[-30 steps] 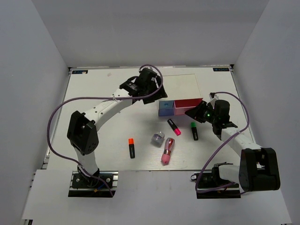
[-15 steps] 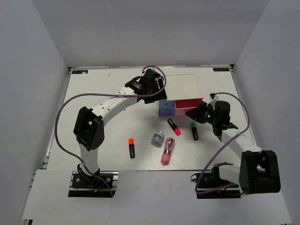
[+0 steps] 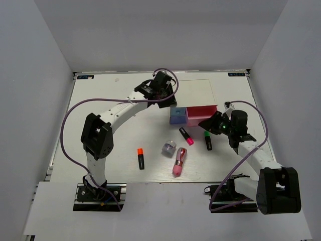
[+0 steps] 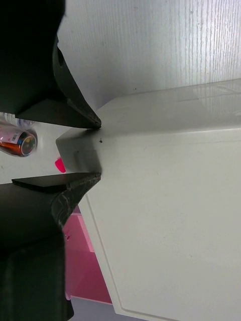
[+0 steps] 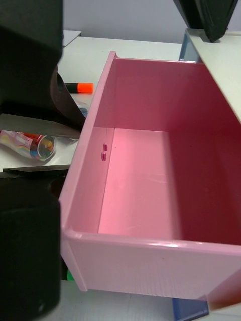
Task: Sort the stationery into containers
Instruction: Open the drawer in the storage box.
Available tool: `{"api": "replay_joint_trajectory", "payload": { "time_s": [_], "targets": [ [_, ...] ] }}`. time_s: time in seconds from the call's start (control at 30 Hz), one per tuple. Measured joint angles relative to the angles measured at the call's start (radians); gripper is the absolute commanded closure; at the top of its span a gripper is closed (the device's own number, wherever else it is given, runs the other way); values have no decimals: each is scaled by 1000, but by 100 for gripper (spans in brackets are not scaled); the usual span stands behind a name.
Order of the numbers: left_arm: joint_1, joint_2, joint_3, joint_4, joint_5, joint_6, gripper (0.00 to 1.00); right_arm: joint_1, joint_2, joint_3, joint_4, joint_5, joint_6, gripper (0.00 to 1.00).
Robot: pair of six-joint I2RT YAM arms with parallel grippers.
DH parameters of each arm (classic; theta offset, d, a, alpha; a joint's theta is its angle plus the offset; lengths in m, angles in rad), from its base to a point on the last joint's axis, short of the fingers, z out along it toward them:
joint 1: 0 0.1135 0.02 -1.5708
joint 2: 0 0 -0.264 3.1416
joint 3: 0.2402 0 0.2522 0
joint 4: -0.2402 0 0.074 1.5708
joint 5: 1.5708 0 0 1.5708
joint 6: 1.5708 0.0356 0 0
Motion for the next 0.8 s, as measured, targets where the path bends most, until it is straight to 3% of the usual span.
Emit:
{"api": "replay_joint_trajectory", "payload": {
  "time_s": [0.37,0.47,0.5,0.57,0.6,0.63,0.67,0.7,0.8],
  "targets": [
    [11,45,66,-26,0,-6,51,-5,-79,-43,-40,-2,-23,85],
    [12,56,85,-37,0,-6,51,-5,-92,-47,-45,-1,-24,79],
    [13,62,95,-43,0,-6,51,-6,-95,-47,-49,-1,-24,74],
    [13,71,108,-48,-1,-6,50,-7,-99,-48,-55,2,-27,55],
    [14,74,111,-47,-1,-7,44,-7,-100,-48,-64,-3,-27,47],
    [14,77,114,-44,0,-5,40,-6,-100,-50,-71,-7,-25,20],
    [14,82,115,-39,1,-8,36,-4,-100,-52,-77,-11,-21,10],
    [14,85,115,-33,1,-7,30,-3,-101,-54,-83,-15,-27,10],
    [14,90,110,-25,2,-10,29,-2,-101,-59,-94,-18,-38,10]
  ]
}}
